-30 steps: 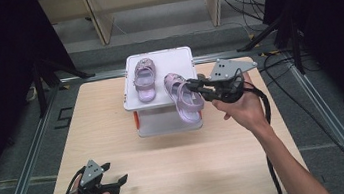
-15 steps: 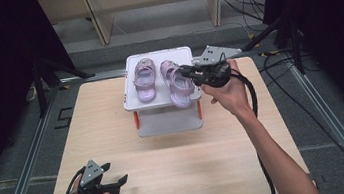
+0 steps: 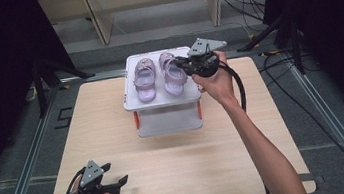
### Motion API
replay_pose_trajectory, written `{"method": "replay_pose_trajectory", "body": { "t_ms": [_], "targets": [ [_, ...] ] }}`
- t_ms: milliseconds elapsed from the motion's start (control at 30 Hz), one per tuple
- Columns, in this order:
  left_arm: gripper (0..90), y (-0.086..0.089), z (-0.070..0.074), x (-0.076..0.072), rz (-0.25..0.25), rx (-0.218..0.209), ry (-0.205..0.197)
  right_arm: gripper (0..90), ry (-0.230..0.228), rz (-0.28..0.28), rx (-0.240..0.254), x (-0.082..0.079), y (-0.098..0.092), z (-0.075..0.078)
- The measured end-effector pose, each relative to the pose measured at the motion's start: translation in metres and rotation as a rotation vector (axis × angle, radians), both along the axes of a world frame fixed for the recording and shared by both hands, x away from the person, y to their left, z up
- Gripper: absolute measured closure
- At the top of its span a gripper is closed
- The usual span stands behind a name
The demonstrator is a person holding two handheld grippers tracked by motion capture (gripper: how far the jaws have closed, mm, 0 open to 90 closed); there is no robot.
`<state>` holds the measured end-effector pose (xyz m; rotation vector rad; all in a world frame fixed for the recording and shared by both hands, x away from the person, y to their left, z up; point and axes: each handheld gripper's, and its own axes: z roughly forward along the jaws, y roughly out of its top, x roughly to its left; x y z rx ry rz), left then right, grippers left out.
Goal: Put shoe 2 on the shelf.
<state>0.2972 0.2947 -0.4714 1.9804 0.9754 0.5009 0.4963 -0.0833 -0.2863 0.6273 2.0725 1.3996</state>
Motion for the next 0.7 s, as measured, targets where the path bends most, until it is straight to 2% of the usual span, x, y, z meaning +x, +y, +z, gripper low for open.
{"method": "replay_pose_trajectory", "body": {
  "t_ms": [100,167,200,233,333,367,400,433,467,500,667,700],
  "targets": [
    [20.5,0.000,0.000,0.000,0.000,-0.004,0.002,84.6,0.012,-0.004,-0.014,0.006,0.003,-0.004],
    [20.5,-0.001,0.000,0.000,-0.003,-0.003,0.002,84.7,-0.008,-0.017,-0.028,0.010,0.005,-0.006],
    [20.5,0.001,0.000,0.001,-0.011,0.029,0.002,84.7,0.012,-0.013,-0.023,0.012,0.006,-0.006],
    [20.5,0.001,0.000,0.001,-0.009,0.026,0.003,84.7,-0.004,-0.018,-0.035,0.014,0.007,-0.006],
    [20.5,0.001,0.000,0.001,-0.007,0.024,0.004,84.6,0.002,-0.028,-0.028,0.019,0.012,-0.008],
    [20.5,0.001,0.000,0.001,-0.006,0.023,0.004,84.6,-0.003,-0.023,-0.041,0.021,0.013,-0.008],
    [20.5,0.000,0.000,0.000,-0.004,-0.003,0.001,84.6,0.006,-0.025,-0.042,0.022,0.015,-0.009],
    [20.5,0.000,0.000,0.000,-0.002,-0.001,0.004,84.6,0.003,-0.022,-0.045,0.024,0.017,-0.009],
    [20.5,0.001,0.000,0.000,-0.004,0.018,0.004,84.6,0.003,-0.020,-0.052,0.025,0.017,-0.010],
    [20.5,0.000,0.000,0.000,-0.003,-0.005,0.001,84.6,0.007,-0.026,-0.048,0.025,0.018,-0.010],
    [20.5,0.000,0.000,0.000,-0.007,0.007,-0.003,84.6,-0.004,-0.031,-0.065,0.028,0.021,-0.014],
    [20.5,-0.001,0.000,0.000,-0.006,-0.006,-0.004,84.6,-0.004,-0.038,-0.067,0.029,0.022,-0.015]
  ]
}}
